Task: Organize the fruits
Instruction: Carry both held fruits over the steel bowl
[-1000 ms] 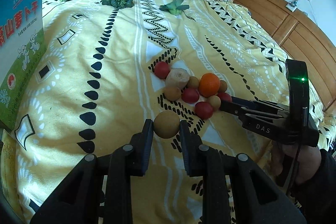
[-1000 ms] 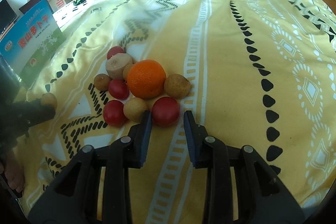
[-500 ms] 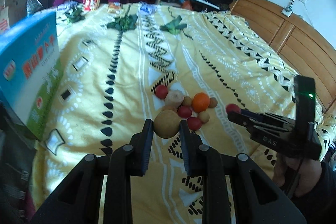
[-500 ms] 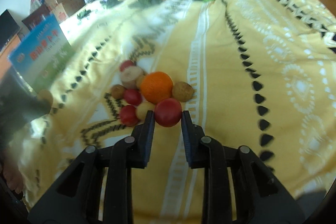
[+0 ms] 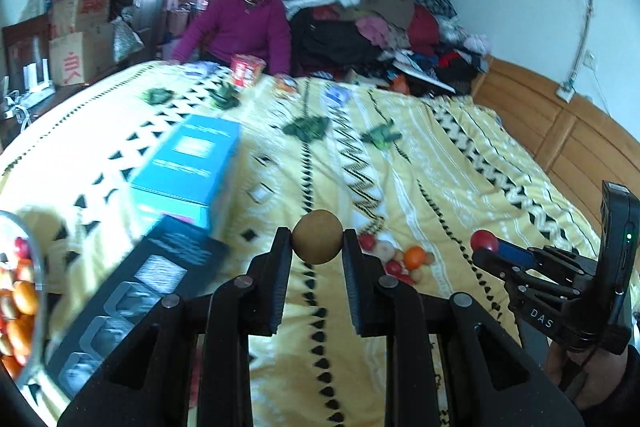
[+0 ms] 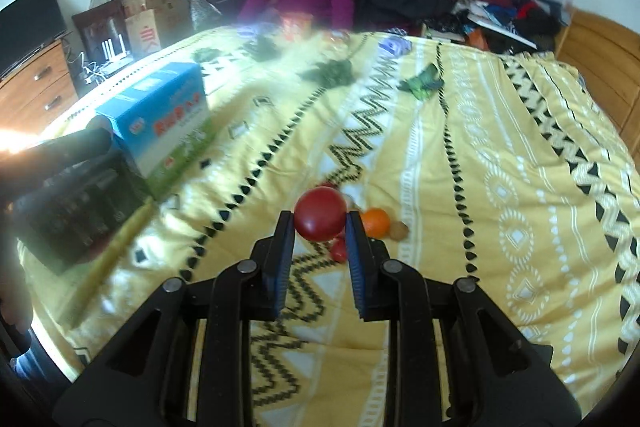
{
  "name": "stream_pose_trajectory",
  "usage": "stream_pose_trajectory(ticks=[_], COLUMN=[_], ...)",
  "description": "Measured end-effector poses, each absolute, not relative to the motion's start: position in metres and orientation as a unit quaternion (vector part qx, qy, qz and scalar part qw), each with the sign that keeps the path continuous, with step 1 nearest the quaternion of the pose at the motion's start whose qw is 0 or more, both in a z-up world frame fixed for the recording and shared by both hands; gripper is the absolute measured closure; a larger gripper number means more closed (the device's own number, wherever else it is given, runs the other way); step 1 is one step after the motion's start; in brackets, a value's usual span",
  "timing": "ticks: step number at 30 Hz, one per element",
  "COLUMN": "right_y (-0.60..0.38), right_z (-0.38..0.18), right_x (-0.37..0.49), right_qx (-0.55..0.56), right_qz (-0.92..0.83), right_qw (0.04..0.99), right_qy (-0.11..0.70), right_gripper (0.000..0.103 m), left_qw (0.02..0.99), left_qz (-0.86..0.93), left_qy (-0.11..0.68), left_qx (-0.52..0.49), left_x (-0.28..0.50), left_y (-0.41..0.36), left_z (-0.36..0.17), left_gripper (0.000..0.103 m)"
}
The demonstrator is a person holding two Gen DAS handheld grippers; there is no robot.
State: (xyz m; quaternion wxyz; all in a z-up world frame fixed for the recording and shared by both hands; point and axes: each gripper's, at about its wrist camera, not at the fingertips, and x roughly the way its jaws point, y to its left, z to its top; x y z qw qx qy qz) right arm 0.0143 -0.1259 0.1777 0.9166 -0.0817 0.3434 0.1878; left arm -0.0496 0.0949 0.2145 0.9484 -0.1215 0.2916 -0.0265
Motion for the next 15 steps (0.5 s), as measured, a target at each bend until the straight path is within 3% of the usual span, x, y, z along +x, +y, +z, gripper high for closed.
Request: stream_pose_trajectory(ticks=[15], right_y=[0.055], right_z=[0.242], right_x=[-0.039], right_qx=[-0.151], right_qz=[0.309], right_qw=[0.897], right_qy=[0.277], right_gripper=[0.077], left_qw=[0.947], left_qz=[0.140], left_qy=[0.220], left_qx=[-0.187], left_x=[-0.157], left_y=[0.291], left_z=[0.258], left_gripper=[0.078])
